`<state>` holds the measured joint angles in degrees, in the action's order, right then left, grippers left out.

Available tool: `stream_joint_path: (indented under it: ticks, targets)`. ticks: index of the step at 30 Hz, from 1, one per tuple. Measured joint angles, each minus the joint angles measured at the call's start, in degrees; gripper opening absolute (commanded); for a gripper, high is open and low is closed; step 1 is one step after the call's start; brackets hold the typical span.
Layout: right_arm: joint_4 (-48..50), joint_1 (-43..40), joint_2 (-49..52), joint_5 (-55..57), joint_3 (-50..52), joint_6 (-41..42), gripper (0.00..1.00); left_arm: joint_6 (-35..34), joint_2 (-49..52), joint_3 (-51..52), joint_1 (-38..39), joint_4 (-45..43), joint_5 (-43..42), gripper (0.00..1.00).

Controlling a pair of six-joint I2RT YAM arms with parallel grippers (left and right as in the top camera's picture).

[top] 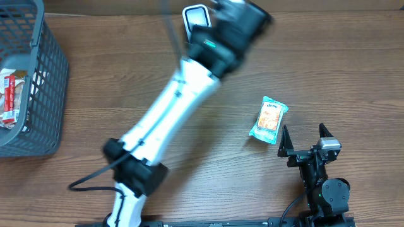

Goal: Scan the item barcode
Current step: 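Return the left gripper to the basket and grasp the red-and-clear snack bag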

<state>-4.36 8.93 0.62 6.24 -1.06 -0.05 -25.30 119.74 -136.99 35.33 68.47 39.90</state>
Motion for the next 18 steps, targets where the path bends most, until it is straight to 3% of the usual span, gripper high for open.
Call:
stream_joint_path:
  ticks: [9, 18]
  targets:
    - [0.0, 0.0, 0.0, -0.04, 0.0, 0.0, 1.0, 0.46, -5.51, 0.0, -28.35, -2.86, 7.58, 1.0]
    - [0.02, 0.0, 0.0, -0.02, 0.0, 0.0, 1.0, 0.46, -5.64, 0.0, -53.46, -2.14, 3.85, 1.0]
